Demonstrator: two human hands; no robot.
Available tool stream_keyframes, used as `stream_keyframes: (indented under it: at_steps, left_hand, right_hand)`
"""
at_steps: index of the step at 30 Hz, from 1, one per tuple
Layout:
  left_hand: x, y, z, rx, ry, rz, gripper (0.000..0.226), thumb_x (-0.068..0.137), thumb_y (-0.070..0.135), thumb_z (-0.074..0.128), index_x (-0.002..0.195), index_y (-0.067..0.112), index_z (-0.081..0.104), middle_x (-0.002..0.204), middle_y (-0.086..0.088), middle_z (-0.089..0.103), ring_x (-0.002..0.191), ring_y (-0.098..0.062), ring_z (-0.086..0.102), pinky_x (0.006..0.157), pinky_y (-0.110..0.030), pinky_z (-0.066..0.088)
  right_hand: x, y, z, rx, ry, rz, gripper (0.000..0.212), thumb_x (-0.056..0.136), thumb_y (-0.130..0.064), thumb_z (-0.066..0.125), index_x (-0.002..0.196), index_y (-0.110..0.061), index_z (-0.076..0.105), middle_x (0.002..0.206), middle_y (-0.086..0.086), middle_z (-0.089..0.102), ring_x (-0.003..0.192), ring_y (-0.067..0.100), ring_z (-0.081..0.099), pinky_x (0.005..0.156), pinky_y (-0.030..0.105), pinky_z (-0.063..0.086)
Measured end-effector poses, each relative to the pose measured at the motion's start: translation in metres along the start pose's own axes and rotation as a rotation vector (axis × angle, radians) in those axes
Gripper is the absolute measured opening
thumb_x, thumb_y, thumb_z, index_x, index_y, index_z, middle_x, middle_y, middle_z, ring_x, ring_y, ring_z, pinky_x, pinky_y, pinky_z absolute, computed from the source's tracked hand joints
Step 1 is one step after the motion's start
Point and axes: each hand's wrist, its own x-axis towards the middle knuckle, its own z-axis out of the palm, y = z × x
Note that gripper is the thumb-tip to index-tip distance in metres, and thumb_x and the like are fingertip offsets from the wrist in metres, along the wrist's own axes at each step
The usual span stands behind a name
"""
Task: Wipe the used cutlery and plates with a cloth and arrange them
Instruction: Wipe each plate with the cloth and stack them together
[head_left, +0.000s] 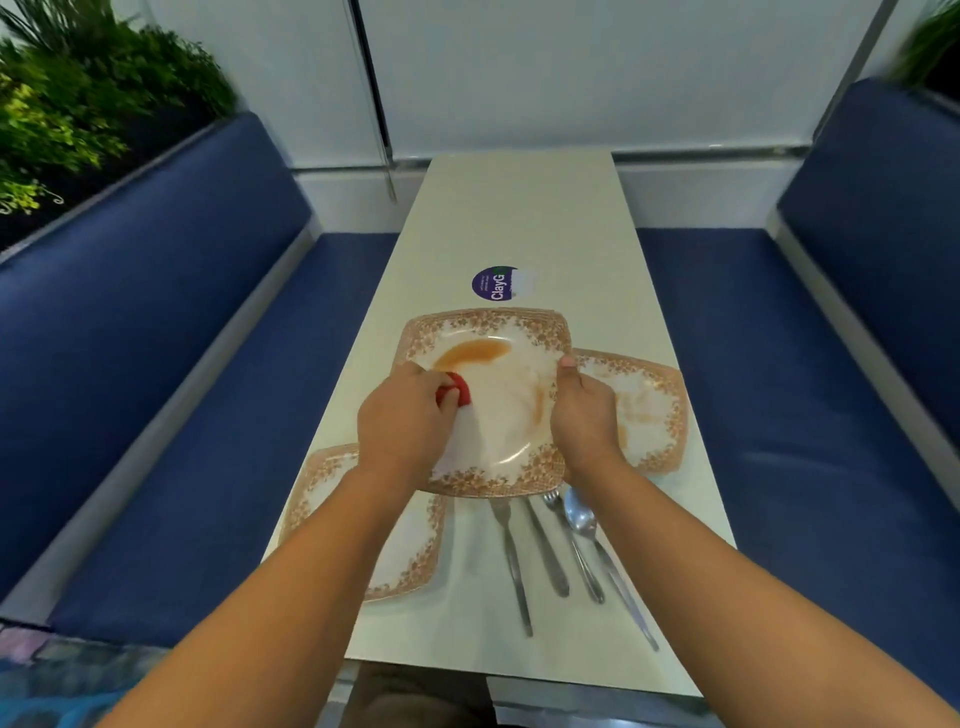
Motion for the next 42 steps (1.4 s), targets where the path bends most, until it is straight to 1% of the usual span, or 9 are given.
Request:
stream_keyframes:
  at_steps: [6,12,19,22,28,31,35,39,42]
  left_hand:
    - [-0.037,0.055,0.004,-0.241,-0.010,0.248,0.021,0.096,0.038,0.058,0.111,0.035,0.072,0.097,0.011,0.059,0.081,-0.011,0.059,0.065,-0.027,0.047]
    - [-0.010,0.032,0.000,-0.173,0.033,0.058,0.025,0.099,0.038,0.054,0.113,0.028,0.071,0.112,0.010,0.061,0.093,-0.016,0.060,0.077,-0.031,0.050]
    - [-0.027,0.067,-0.002,-0.308,-0.015,0.243,0.023,0.095,0.034,0.057,0.111,0.029,0.072,0.103,0.009,0.061,0.087,-0.015,0.060,0.075,-0.034,0.051]
    - [0.001,0.064,-0.002,-0.252,0.071,0.186,0.023,0.098,0.034,0.054,0.110,0.023,0.071,0.106,0.007,0.061,0.090,-0.016,0.060,0.078,-0.038,0.052]
    - [0.009,0.027,-0.009,-0.164,0.069,0.090,0.022,0.097,0.036,0.056,0.108,0.025,0.071,0.109,0.010,0.061,0.092,-0.014,0.059,0.074,-0.025,0.042]
    - [-0.014,0.047,-0.002,-0.247,0.062,0.186,0.017,0.092,0.034,0.060,0.100,0.025,0.072,0.099,0.014,0.060,0.082,-0.010,0.059,0.070,-0.027,0.048]
    - [-0.001,0.071,0.001,-0.329,0.077,0.290,0.017,0.093,0.032,0.062,0.105,0.027,0.073,0.099,0.011,0.062,0.085,-0.011,0.060,0.070,-0.029,0.050]
    - [0.028,0.053,-0.003,-0.243,0.076,0.195,0.021,0.098,0.035,0.057,0.109,0.026,0.072,0.107,0.012,0.061,0.092,-0.013,0.060,0.077,-0.030,0.049]
    - [0.027,0.025,-0.004,-0.192,0.051,0.101,0.021,0.096,0.036,0.058,0.110,0.027,0.071,0.111,0.011,0.062,0.095,-0.016,0.061,0.079,-0.029,0.047]
  right_hand:
    - [-0.004,-0.004,0.007,0.036,-0.020,0.015,0.048,0.104,-0.040,0.040,0.068,-0.011,0.050,0.062,0.006,0.046,0.060,0.019,0.045,0.061,0.034,0.037]
    - [-0.006,-0.011,-0.004,0.065,0.029,0.019,0.044,0.104,-0.044,0.040,0.076,-0.011,0.049,0.067,0.007,0.043,0.066,0.020,0.042,0.065,0.033,0.036]
    - [-0.008,-0.017,0.005,0.108,0.011,0.026,0.049,0.106,-0.037,0.039,0.070,-0.009,0.059,0.066,0.003,0.062,0.060,0.017,0.058,0.057,0.025,0.047]
    - [-0.016,-0.018,0.010,0.071,-0.013,-0.013,0.050,0.107,-0.035,0.039,0.065,-0.011,0.053,0.058,-0.001,0.050,0.052,0.013,0.046,0.047,0.023,0.038]
    - [-0.004,-0.021,-0.005,0.143,0.052,0.011,0.045,0.104,-0.043,0.040,0.072,-0.013,0.051,0.068,0.005,0.048,0.064,0.019,0.046,0.066,0.033,0.038]
    - [0.000,-0.024,-0.003,0.136,0.074,0.006,0.047,0.104,-0.041,0.040,0.066,-0.015,0.044,0.064,0.002,0.044,0.064,0.019,0.043,0.066,0.035,0.038]
    - [-0.007,-0.017,0.008,0.128,0.018,-0.005,0.049,0.106,-0.037,0.040,0.068,-0.015,0.062,0.065,0.000,0.062,0.062,0.015,0.057,0.062,0.031,0.047]
    - [-0.006,-0.017,0.001,0.102,0.036,-0.020,0.049,0.105,-0.039,0.040,0.063,-0.015,0.044,0.057,-0.003,0.042,0.055,0.015,0.039,0.058,0.030,0.033]
    - [0.007,-0.020,-0.011,0.162,0.094,-0.008,0.045,0.104,-0.041,0.040,0.072,-0.011,0.049,0.069,0.006,0.045,0.065,0.018,0.044,0.065,0.032,0.037]
